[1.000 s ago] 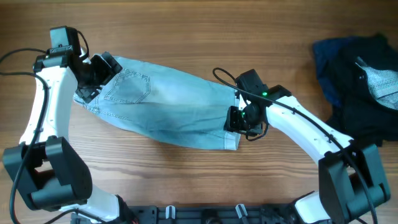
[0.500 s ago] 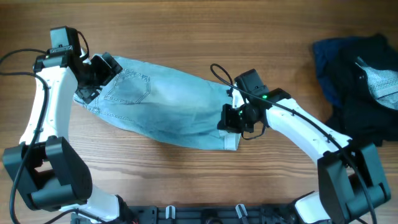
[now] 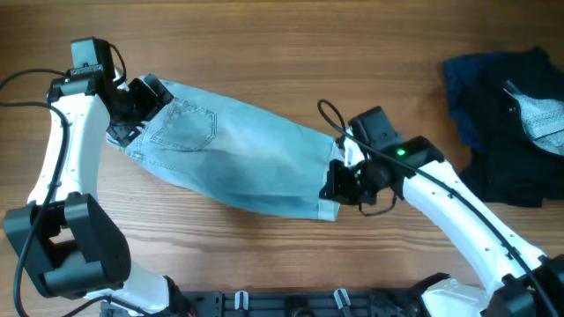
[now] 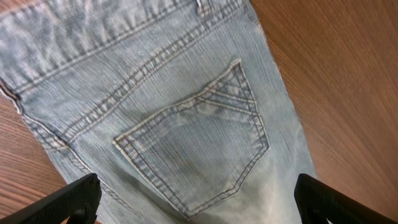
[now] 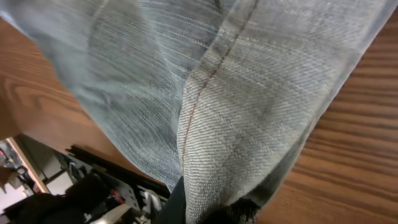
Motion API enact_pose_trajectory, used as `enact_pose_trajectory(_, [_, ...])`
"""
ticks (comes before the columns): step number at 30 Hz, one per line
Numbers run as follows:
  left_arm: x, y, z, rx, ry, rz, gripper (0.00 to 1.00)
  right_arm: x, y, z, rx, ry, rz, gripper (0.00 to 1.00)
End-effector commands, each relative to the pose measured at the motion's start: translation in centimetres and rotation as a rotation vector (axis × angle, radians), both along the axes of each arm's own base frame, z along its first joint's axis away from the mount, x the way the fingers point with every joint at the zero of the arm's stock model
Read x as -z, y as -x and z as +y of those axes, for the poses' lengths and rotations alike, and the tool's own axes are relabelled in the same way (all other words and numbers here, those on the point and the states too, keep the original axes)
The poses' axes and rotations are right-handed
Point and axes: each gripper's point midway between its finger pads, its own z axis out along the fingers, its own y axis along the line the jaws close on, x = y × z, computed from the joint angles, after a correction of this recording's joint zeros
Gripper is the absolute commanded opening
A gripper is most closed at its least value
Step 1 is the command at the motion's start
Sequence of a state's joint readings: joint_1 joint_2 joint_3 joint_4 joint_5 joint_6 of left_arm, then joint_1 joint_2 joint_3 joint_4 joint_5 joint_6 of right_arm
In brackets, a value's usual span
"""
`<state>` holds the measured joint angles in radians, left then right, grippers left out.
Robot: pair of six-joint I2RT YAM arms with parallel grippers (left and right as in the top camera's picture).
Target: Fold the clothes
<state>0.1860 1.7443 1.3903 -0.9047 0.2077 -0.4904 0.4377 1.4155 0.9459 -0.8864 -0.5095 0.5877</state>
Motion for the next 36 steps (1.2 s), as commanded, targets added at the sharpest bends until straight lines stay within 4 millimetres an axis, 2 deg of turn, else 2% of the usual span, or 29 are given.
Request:
enact_pose_trajectory(1, [-0.9,-0.4,0.1,0.015,-0.010,-0.029,1.00,1.9,1.5,-0.3,0.015,0.009,0.064,0.04])
enact_pose_trajectory(3, [-0.9,-0.4,0.1,0.015,-0.010,-0.030,1.00,2.6,2.1,-0.6,0.031,0.019,0.091,0.05])
enact_pose_trajectory(4, [-0.9,-0.4,0.1,0.016,-0.010,-0.029,1.00,2.9,2.4,-0.8,0.031,0.024,0.098,0.10])
enact_pose_trajectory(5, [-0.9,-0.4,0.1,0.015,-0.010,-0.029,1.00,3.2,2.6,-1.0,0.031,0.035,0.102,0.22])
enact_pose_trajectory(6, [-0.9,-0.4,0.1,0.016,-0.010,-0.029,1.00,3.4,2.6,-1.2,0.028,0.048,0.098,0.40])
enact_pose_trajectory(7, [-0.9,-0.4,0.1,0.015,-0.010,-0.030,1.00,3.5,2.5,-1.4,0.005,0.056,0.079,0.99])
enact_pose_trajectory(11, [-0.9,-0.4,0.1,0.016,-0.010,-0.030,1.00,3.6,1.3,-2.1,0.030,0.108,0.032,1.00])
enact_pose_trajectory(12, [-0.9,-0.4,0.1,0.015,-0.010,-0.031,1.00,2.4,-0.5,-1.8,0.035,0.105,-0.034,0.95])
enact_pose_trajectory(13, [-0.9,-0.4,0.1,0.016,-0.010,-0.030,1.00,1.0,-1.9,-1.2,0.014,0.081,-0.097,0.83])
enact_pose_trajectory(16, [-0.9,-0.4,0.1,0.016,-0.009,-0.028,0.99,-1.4,-4.6,0.0,-0.018,0.040,-0.229,0.31])
enact_pose_trajectory(17, [-0.9,-0.4,0.0,0.016,-0.009,-0.028,0.85,-1.5,-5.5,0.2,-0.011,0.035,-0.266,0.13])
enact_pose_trajectory(18, [-0.8,-0.3,0.0,0.017,-0.008,-0.024,0.73,-1.2,-6.0,0.1,-0.005,0.051,-0.280,0.04])
enact_pose_trajectory(20, [-0.2,-0.2,-0.7,0.033,-0.004,-0.003,0.41,0.6,-6.4,-0.1,-0.006,0.087,-0.248,0.04])
enact_pose_trajectory(21, [0.3,-0.2,-1.2,0.046,-0.001,0.013,0.29,1.9,-6.5,0.0,-0.014,0.101,-0.220,0.04])
enact_pose_trajectory(22, [0.8,-0.1,-1.7,0.059,0.002,0.029,0.23,2.8,-6.6,0.0,-0.015,0.109,-0.202,0.04])
enact_pose_trajectory(24, [2.2,0.0,-3.2,0.095,0.008,0.072,0.18,5.5,-6.8,0.2,-0.029,0.126,-0.148,0.04])
enact_pose_trajectory(27, [4.0,0.8,-4.1,0.118,0.017,0.146,0.13,7.8,-6.1,0.5,-0.050,0.124,-0.073,0.04])
enact_pose_trajectory(28, [5.2,1.0,-4.1,0.118,0.022,0.180,0.08,8.4,-6.2,0.2,-0.039,0.119,-0.048,0.04])
enact_pose_trajectory(30, [6.7,1.2,-4.2,0.118,0.028,0.219,0.06,8.4,-6.3,-0.2,-0.019,0.106,-0.033,0.04])
enact_pose_trajectory(36, [10.6,2.2,-4.3,0.117,0.044,0.331,0.05,9.0,-6.8,-3.8,0.000,0.165,-0.017,0.04])
